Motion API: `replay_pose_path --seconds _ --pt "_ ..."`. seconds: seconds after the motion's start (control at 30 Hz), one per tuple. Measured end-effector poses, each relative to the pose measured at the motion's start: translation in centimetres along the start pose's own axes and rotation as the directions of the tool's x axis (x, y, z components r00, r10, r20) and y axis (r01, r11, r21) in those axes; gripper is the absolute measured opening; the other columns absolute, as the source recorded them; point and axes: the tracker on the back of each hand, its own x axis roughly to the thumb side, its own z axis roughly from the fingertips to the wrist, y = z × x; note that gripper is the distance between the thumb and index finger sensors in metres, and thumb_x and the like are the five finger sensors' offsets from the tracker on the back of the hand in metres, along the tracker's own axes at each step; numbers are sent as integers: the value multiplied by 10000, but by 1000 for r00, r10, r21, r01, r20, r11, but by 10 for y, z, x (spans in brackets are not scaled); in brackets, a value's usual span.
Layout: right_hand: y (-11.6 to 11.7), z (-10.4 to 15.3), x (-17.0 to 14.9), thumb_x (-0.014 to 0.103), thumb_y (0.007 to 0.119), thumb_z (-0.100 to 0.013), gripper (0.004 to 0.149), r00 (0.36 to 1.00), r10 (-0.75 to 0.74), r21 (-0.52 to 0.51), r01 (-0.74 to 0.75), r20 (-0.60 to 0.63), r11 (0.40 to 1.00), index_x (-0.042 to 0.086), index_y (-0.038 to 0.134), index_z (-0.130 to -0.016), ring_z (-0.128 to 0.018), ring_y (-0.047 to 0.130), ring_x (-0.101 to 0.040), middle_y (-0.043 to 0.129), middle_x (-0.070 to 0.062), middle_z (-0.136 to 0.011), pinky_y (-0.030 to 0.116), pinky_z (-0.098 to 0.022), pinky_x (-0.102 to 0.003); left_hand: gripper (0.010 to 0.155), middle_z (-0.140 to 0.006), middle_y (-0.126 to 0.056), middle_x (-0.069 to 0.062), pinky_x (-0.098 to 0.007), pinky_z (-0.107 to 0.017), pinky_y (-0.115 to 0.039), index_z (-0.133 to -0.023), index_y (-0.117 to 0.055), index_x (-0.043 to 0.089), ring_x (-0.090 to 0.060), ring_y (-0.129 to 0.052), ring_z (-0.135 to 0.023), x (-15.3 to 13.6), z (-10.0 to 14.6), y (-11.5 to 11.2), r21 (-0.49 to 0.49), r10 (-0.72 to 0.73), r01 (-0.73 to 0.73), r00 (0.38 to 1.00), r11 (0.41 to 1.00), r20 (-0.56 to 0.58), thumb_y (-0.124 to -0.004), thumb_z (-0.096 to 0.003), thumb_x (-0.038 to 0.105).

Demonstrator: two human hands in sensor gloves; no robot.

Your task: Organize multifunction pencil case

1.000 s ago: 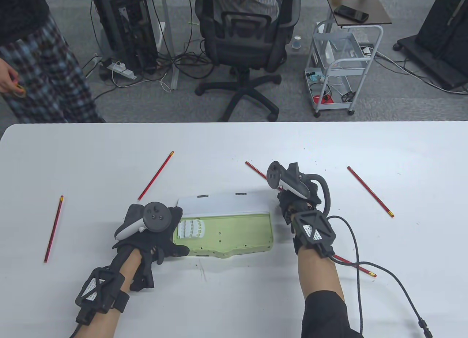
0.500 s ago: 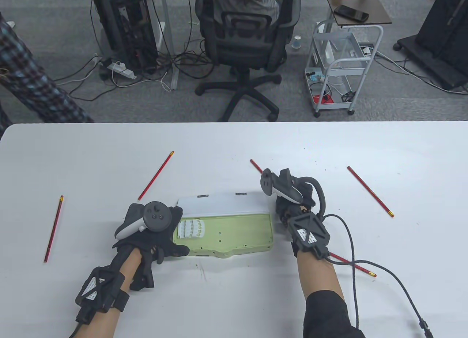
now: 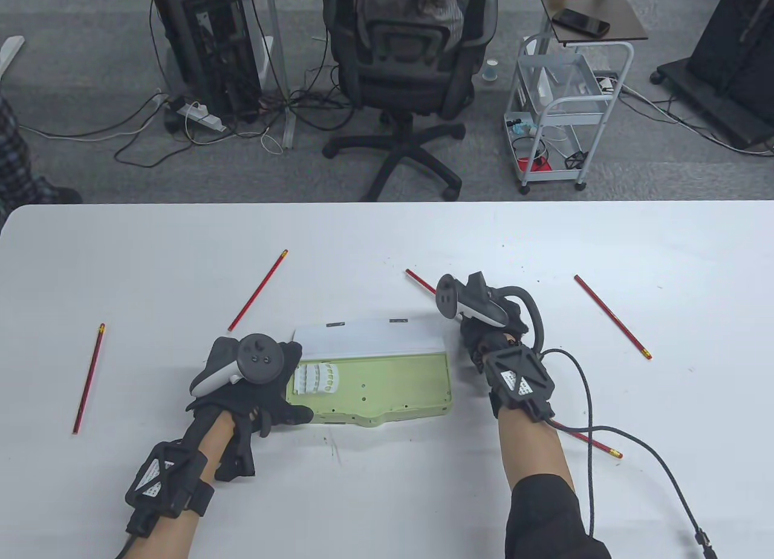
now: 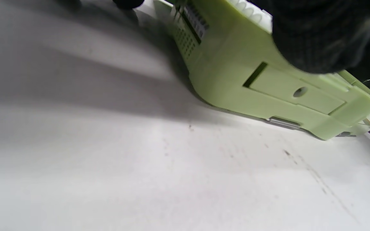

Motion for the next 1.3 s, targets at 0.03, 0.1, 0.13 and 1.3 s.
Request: replay_pose_path --seconds 0.03,0.1,0.13,1.3 --pt "-4 3 -5 309 744 -522 409 1000 -27 -7 27 0 1000 109 745 -879 -663 971 -386 888 -169 -788 835 -562 -551 1142 -1212 -184 -197 -745 -717 -414 -1111 -112 169 -443 -373 -1139 0 0 0 0 1 -1 1000 1000 0 -835 -344 610" --pt "-12 13 -15 291 735 -530 409 993 -115 -23 115 8 993 116 725 -899 -679 940 -409 861 -187 -806 812 -571 -567 1143 -1212 -187 -197 -745 -716 -414 -1112 -111 170 -443 -374 -1139 0 0 0 -1 2 -2 1000 1000 0 -836 -344 609" --pt "-18 21 -20 282 731 -532 409 989 -146 -36 146 5 989 119 722 -907 -690 928 -418 850 -195 -816 801 -578 -574 1142 -1212 -186 -196 -745 -717 -413 -1112 -113 171 -443 -375 -1139 0 0 0 -1 4 -4 1000 1000 1 -836 -344 608" --pt "-21 118 49 210 689 -497 425 964 56 -250 11 259 968 205 691 -922 -785 832 -435 750 -183 -902 723 -649 -607 1142 -1213 -194 -195 -744 -717 -417 -1114 -119 172 -440 -379 -1139 0 -1 0 3 0 0 1000 1000 -3 -837 -341 608"
